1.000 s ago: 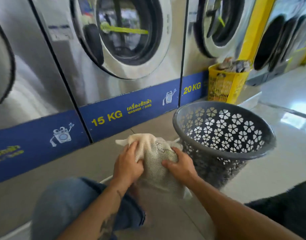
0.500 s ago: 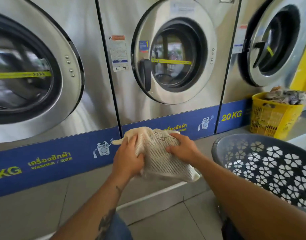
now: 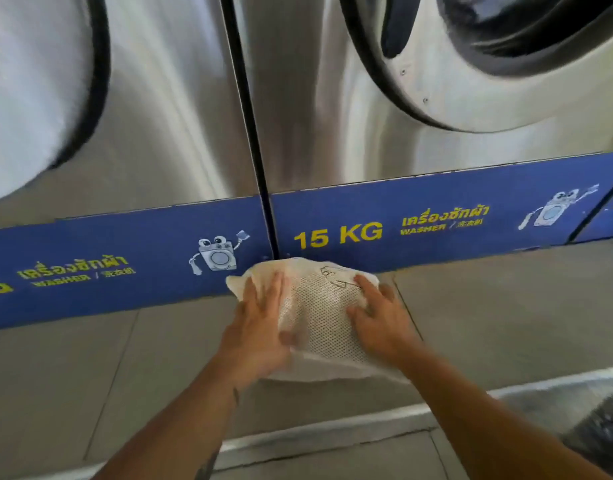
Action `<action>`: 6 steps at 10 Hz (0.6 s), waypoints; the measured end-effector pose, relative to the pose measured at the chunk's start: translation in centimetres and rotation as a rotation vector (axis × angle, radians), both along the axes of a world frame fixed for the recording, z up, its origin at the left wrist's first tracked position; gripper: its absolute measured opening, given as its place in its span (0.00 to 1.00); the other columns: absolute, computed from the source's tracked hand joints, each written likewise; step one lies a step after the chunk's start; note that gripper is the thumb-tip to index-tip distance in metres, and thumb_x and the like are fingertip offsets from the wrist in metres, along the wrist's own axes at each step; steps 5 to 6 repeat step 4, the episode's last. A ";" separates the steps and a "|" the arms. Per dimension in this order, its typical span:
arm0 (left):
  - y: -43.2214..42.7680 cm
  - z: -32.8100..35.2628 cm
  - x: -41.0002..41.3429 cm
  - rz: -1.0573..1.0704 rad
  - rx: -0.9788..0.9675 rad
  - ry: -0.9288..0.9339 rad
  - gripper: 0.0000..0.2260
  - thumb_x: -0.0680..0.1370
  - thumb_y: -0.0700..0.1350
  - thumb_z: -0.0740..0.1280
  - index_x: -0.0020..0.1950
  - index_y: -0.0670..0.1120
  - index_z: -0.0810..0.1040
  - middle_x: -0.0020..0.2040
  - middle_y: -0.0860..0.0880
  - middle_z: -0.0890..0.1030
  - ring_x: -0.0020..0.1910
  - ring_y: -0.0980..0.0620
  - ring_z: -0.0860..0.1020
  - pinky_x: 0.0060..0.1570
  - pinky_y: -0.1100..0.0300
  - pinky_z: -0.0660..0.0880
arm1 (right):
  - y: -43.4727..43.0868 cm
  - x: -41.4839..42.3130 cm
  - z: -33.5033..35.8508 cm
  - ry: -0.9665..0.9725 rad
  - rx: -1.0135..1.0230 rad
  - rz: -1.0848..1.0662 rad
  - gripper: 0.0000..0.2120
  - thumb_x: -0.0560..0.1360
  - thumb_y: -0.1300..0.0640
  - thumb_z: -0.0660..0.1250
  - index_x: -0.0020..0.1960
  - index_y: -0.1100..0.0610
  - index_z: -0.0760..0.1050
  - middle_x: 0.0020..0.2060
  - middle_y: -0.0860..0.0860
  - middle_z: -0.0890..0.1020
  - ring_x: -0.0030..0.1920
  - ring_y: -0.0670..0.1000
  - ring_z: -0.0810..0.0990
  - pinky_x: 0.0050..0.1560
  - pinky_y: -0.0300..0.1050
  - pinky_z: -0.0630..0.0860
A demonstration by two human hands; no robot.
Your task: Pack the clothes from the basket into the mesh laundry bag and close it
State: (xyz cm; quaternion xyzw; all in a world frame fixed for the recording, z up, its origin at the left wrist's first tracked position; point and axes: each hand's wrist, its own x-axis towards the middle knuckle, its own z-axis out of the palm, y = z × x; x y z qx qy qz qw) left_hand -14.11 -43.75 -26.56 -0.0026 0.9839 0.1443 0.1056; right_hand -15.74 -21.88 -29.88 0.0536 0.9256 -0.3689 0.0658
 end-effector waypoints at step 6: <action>0.5 14.8 0.5 -0.159 -0.217 -0.211 0.25 0.75 0.49 0.63 0.71 0.45 0.65 0.75 0.47 0.62 0.71 0.45 0.65 0.65 0.46 0.69 | 1.7 1.6 9.9 -0.321 0.134 0.216 0.31 0.83 0.43 0.58 0.82 0.46 0.52 0.82 0.57 0.53 0.80 0.61 0.57 0.78 0.57 0.56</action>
